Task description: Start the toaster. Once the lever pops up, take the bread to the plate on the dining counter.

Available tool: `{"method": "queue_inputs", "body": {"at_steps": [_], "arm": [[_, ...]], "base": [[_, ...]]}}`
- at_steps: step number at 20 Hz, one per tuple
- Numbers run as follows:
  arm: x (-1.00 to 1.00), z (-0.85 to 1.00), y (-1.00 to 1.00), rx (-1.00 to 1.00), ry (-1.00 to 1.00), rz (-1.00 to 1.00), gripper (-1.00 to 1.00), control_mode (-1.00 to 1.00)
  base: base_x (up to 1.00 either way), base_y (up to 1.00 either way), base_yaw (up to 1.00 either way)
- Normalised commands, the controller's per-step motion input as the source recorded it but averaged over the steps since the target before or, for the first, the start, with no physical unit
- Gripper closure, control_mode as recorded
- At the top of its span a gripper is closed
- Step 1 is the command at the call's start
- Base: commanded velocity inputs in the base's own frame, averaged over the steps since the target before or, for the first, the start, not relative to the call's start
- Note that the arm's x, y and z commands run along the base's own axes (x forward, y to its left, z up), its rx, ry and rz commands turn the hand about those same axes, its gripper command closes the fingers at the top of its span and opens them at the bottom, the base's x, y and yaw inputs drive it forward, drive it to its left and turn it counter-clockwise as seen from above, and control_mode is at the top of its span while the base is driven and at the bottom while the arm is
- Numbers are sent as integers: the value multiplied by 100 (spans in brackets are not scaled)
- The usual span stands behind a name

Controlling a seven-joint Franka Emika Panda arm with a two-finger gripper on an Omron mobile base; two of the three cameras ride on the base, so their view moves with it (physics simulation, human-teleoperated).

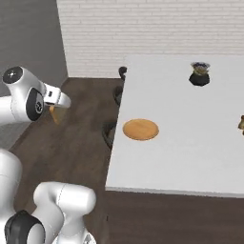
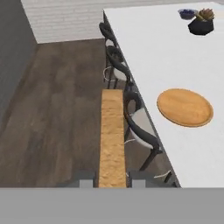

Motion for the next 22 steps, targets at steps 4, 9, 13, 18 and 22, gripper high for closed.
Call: {"method": "queue_inputs", "body": {"at_steps": [4, 9, 13, 18, 22], "arm": [[0, 0, 0, 0, 0, 0, 100, 100], [0, 0, 0, 0, 0, 0, 100, 100], [0, 0, 0, 0, 0, 0, 100, 100], [0, 0, 0, 0, 0, 0, 100, 100], [14, 0, -26, 4, 0, -34, 100, -100]], "base": [[16, 100, -42], [31, 100, -56], [97, 73, -59], [88, 27, -56], [9, 0, -13]]}}
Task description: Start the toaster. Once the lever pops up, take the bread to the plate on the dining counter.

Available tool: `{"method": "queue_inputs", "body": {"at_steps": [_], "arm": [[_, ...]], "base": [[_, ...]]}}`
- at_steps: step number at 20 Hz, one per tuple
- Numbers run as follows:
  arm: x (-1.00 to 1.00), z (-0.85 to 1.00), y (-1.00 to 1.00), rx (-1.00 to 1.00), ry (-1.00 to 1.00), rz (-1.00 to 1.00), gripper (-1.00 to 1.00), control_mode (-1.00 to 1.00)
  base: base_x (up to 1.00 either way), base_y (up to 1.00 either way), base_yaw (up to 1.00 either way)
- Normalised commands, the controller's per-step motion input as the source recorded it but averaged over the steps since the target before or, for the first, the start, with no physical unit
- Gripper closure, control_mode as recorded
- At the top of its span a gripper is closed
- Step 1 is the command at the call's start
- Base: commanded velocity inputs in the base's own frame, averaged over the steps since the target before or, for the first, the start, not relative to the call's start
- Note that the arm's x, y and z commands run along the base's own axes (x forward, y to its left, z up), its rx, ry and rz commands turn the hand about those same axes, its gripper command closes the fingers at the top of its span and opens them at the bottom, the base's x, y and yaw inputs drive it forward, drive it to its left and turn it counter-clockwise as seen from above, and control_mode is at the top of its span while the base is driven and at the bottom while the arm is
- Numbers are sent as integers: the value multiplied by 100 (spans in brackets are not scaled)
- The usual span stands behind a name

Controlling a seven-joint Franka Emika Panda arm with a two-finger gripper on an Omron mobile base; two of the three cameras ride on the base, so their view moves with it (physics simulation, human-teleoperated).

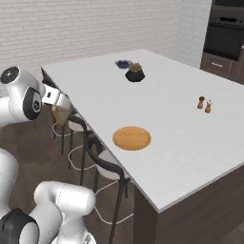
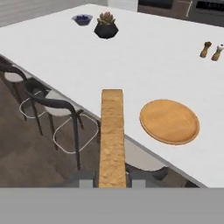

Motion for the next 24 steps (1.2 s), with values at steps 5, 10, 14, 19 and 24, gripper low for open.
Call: {"method": "queue_inputs", "body": {"at_steps": [5, 10, 14, 19, 24], "arm": [[25, -11, -98, 29, 3, -19, 100, -100], [24, -30, -100, 46, 8, 0, 100, -100], [4, -46, -100, 34, 1, 0, 100, -100], [0, -34, -88, 7, 0, 4, 100, -100], [20, -21, -50, 0, 0, 5, 100, -100]], "base": [[0, 0, 0], [0, 0, 0], [0, 0, 0], [0, 0, 0], [0, 0, 0]]}}
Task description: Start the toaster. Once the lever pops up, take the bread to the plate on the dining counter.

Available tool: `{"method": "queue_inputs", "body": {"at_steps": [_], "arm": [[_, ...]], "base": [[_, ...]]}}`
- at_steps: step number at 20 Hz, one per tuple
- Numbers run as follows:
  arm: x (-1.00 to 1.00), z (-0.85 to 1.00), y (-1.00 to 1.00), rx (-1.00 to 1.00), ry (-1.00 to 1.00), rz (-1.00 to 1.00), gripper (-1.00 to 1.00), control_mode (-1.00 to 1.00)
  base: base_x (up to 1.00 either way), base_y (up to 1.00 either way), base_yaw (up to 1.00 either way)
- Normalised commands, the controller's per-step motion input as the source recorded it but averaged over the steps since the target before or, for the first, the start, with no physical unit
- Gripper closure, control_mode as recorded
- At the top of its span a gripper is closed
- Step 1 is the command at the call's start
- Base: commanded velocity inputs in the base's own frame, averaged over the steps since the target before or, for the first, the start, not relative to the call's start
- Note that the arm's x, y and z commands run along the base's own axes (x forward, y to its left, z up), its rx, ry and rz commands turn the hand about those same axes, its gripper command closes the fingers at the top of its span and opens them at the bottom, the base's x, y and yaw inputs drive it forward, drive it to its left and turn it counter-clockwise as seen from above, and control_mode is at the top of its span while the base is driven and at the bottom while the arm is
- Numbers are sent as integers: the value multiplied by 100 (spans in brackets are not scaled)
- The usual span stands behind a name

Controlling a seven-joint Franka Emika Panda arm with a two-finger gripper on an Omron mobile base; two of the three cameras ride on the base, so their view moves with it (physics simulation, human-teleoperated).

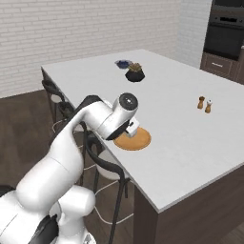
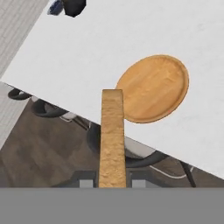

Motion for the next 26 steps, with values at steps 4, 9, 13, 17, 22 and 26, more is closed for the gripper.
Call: {"method": "queue_inputs", "body": {"at_steps": [4, 9, 13, 17, 22, 26], "arm": [[64, -34, -4, 0, -1, 0, 100, -100], [80, -44, 0, 0, 1, 0, 100, -100], [64, -29, -1, 0, 0, 1, 100, -100], [23, -20, -1, 0, 0, 5, 100, -100], [2, -26, -2, 0, -2, 8, 100, -100], [21, -22, 0, 0, -1, 8, 100, -100]], "base": [[0, 0, 0], [0, 0, 0], [0, 0, 0], [0, 0, 0], [0, 0, 0], [0, 0, 0]]}}
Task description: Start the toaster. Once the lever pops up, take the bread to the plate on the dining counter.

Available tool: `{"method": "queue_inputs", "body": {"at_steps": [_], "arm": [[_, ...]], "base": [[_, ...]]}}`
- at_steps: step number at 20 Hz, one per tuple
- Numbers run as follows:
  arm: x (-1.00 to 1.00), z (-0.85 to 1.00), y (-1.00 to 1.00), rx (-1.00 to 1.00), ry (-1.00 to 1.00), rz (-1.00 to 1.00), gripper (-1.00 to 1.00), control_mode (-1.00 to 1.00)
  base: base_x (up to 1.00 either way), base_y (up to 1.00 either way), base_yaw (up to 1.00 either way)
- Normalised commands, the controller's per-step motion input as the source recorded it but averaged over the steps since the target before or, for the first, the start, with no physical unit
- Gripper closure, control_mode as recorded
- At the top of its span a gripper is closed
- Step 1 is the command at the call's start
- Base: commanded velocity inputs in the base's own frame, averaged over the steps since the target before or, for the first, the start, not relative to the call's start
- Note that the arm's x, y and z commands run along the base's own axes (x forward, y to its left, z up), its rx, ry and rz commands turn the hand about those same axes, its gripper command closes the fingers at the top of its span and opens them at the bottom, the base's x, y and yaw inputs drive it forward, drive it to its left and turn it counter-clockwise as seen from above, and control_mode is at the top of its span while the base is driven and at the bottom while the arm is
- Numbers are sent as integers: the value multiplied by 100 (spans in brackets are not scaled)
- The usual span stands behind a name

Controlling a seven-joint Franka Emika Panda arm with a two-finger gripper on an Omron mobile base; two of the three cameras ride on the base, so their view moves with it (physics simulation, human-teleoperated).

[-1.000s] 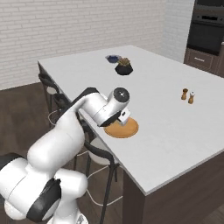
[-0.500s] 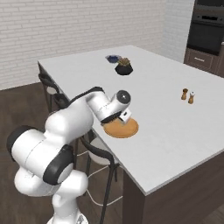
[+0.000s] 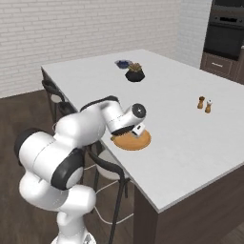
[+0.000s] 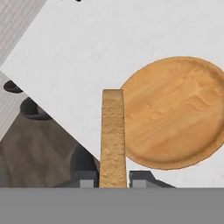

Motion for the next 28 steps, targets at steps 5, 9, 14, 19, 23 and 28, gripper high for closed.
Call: {"method": "queue_inputs", "body": {"at_steps": [5, 9, 14, 19, 23, 28], "arm": [[35, -17, -14, 1, -3, 9, 100, -100], [26, -18, -20, 0, -1, 10, 100, -100], [24, -28, -14, 1, 0, 11, 100, -100], [34, -21, -5, 2, 0, 11, 100, -100], [32, -1, -9, 4, 0, 10, 100, -100], [28, -5, -2, 2, -1, 8, 100, -100]], "base": [[0, 0, 0], [0, 0, 0], [0, 0, 0], [0, 0, 0], [0, 0, 0], [0, 0, 0]]}}
